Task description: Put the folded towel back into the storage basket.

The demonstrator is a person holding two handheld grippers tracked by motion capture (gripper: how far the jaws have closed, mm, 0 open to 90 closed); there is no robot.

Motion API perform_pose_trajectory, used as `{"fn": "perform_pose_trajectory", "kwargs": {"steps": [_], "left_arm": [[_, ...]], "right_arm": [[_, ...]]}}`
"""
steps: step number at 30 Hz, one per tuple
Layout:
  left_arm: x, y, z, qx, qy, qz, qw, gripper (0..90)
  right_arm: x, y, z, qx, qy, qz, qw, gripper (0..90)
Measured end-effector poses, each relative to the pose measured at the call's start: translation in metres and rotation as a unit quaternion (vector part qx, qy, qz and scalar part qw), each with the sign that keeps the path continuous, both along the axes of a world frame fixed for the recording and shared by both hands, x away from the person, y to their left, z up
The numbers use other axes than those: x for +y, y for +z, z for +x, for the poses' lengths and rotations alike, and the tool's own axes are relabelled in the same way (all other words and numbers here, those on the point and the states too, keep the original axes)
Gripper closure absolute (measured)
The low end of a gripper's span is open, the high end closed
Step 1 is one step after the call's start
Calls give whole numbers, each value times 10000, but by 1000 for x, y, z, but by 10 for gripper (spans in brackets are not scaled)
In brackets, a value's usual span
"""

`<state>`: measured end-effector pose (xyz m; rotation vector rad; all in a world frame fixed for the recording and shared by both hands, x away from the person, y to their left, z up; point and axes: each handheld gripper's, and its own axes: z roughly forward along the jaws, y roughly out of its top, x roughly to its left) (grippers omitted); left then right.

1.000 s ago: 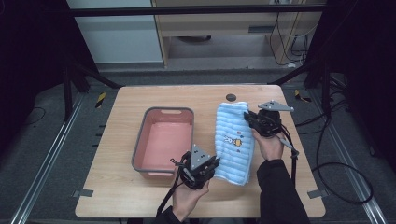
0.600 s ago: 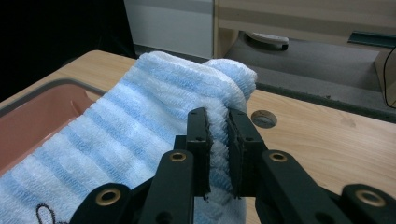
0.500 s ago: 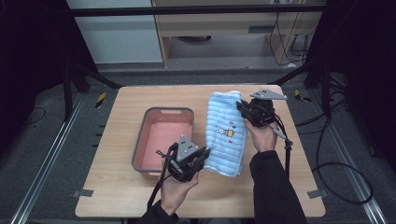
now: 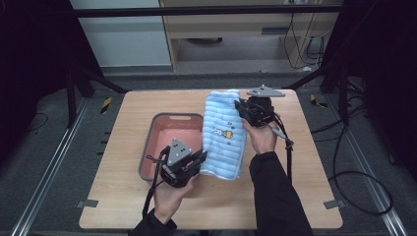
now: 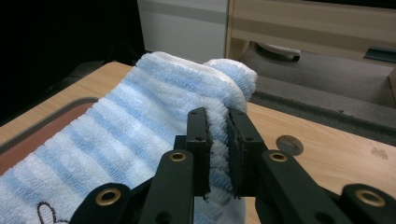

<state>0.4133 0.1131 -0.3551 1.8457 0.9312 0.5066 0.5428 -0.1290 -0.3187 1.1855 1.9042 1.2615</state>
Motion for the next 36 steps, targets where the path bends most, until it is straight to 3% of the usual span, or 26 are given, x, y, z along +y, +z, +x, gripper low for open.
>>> {"fn": "perform_pose_trajectory", "kwargs": {"steps": [14,36], "left_arm": [[39,9,3,-75,317,-35,9995,846],[86,6,6,-19,783,1,9969,846]], "right_arm": [[42,10,14,-52,209,64,9997,803],[99,3,34,7,511,113,9986,803]]}}
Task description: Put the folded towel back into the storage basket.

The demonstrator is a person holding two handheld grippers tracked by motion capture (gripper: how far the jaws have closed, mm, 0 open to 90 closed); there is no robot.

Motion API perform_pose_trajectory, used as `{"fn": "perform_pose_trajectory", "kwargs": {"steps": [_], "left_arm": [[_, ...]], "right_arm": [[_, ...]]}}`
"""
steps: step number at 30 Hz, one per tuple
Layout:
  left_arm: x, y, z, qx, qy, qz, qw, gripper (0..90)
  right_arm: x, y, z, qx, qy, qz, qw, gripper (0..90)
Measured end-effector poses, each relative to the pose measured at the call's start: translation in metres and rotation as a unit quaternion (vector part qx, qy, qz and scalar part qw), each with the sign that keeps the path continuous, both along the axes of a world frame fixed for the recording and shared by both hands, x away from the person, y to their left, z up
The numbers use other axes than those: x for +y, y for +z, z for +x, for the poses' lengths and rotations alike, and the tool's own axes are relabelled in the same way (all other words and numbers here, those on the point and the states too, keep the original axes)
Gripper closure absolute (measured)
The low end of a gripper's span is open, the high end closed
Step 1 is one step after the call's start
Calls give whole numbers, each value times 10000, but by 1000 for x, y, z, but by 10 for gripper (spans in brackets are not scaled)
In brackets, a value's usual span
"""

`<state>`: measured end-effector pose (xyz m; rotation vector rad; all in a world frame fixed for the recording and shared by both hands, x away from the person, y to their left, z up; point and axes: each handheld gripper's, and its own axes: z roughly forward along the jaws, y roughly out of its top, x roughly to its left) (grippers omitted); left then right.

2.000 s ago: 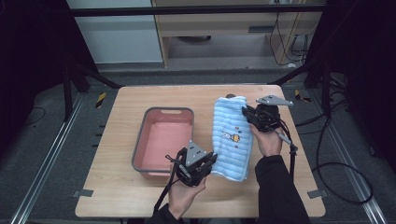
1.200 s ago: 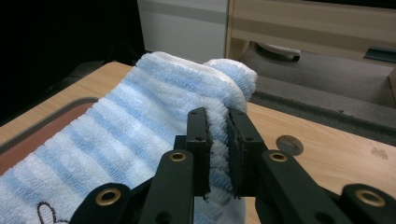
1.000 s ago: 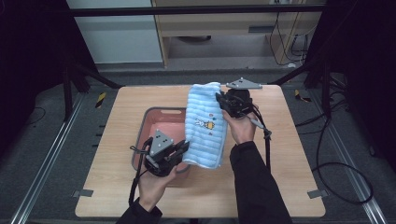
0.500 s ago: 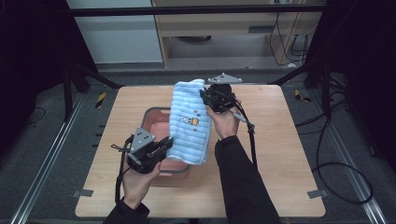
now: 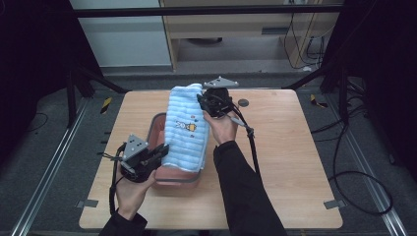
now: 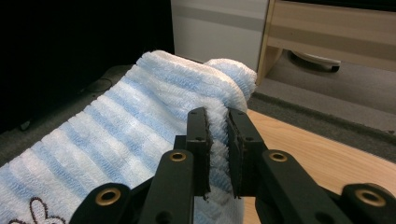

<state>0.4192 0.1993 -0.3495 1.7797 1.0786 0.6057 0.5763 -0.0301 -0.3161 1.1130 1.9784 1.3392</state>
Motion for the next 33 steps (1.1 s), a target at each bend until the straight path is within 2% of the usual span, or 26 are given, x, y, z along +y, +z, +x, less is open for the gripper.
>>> {"fn": "perform_pose_trajectory", "kwargs": {"steps": [7,13,22,27,33], "left_arm": [[11,-1,0,-19,101,47,9999,846],[21,-9,2,86,187,50,9998,846],[22,-21,8,231,227,134,9994,846],[19,-29,11,315,223,221,9990,846],[17,-33,12,346,226,293,9987,846]], "right_arm": [[18,-4,4,-7,87,1,10000,803],[30,-10,8,53,139,2,9999,803],[35,-24,15,168,164,-68,9997,802],[35,-37,17,223,145,-84,9996,802],[34,-46,19,286,132,-63,9995,802]]}}
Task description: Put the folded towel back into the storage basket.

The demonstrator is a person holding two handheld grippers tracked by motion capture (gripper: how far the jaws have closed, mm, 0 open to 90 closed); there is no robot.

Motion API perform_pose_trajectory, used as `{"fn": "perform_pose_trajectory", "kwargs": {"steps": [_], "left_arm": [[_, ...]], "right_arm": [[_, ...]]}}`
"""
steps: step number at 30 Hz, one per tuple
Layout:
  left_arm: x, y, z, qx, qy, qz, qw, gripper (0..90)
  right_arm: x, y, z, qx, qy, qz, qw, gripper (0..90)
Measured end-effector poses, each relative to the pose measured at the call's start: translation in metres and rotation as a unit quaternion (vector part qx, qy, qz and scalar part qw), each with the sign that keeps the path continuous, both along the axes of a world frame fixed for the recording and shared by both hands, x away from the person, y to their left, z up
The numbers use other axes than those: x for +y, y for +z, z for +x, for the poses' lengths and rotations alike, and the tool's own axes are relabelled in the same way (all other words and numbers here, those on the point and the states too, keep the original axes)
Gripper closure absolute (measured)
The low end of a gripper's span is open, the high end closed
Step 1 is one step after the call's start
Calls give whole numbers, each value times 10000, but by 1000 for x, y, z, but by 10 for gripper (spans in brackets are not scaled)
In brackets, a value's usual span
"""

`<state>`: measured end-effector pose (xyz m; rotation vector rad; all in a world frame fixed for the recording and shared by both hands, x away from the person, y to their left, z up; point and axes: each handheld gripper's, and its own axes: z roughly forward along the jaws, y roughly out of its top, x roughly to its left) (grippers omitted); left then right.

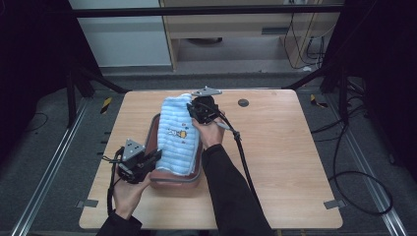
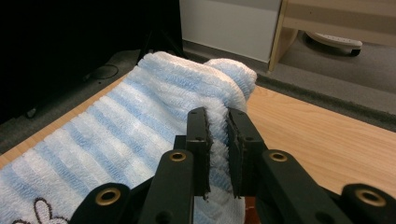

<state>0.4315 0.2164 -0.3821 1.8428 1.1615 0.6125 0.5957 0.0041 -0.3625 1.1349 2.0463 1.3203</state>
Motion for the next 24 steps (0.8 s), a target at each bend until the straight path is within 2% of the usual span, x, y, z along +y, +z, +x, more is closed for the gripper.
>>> {"fn": "perform_pose_trajectory", "kwargs": {"steps": [10,20,24], "left_arm": [[-1,-12,5,112,15,129,9999,846],[-5,-26,9,321,22,267,9991,846],[-5,-32,11,428,38,250,9988,845]], "right_arm": [[2,-17,5,96,10,-61,9999,802],[3,-37,7,272,7,-95,9996,802],[3,-45,9,320,-2,-124,9994,801]]}}
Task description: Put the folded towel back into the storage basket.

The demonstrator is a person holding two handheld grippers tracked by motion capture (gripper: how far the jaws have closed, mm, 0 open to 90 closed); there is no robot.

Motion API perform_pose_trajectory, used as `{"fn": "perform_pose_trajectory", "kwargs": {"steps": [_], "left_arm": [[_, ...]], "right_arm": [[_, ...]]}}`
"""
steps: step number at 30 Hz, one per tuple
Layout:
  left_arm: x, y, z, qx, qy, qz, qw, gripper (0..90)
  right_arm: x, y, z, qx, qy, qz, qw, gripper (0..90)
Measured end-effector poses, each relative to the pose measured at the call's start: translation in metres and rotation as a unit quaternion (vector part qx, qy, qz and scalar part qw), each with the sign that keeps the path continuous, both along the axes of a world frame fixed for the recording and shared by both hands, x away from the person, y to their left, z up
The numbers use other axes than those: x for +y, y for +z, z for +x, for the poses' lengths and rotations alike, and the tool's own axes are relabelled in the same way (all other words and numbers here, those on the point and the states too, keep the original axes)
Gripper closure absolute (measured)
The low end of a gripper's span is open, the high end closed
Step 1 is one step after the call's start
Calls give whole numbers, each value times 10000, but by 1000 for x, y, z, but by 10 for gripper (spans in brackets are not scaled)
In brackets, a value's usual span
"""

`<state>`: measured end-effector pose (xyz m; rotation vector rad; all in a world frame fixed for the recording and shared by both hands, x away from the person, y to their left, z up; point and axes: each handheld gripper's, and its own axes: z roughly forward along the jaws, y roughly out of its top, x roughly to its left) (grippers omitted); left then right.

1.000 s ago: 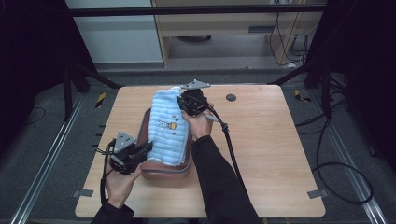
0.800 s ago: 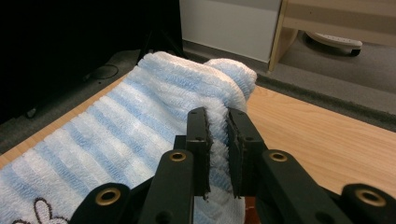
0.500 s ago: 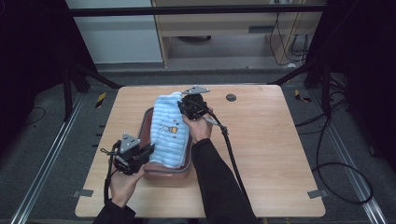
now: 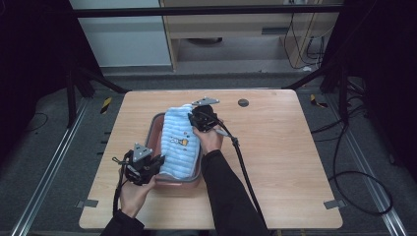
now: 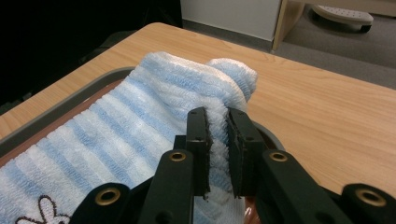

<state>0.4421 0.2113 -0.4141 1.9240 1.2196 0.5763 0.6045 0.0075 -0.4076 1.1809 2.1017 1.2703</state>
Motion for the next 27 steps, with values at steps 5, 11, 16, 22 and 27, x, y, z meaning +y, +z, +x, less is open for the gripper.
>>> {"fn": "perform_pose_trajectory", "kwargs": {"steps": [5,11,16,22,27], "left_arm": [[-3,-5,1,48,-22,99,9999,845],[-4,-9,-1,77,-27,119,9999,845],[-3,-12,-2,131,-20,162,9998,844],[-2,-14,-3,143,-3,177,9997,842],[-1,-17,-1,213,33,160,9996,834]], "right_arm": [[1,-8,1,62,-4,-21,10000,801],[1,-15,0,124,34,-34,9999,800],[4,-20,-1,186,57,-84,9998,799],[6,-27,0,265,99,-197,9994,796],[9,-33,1,371,168,-359,9985,778]]}}
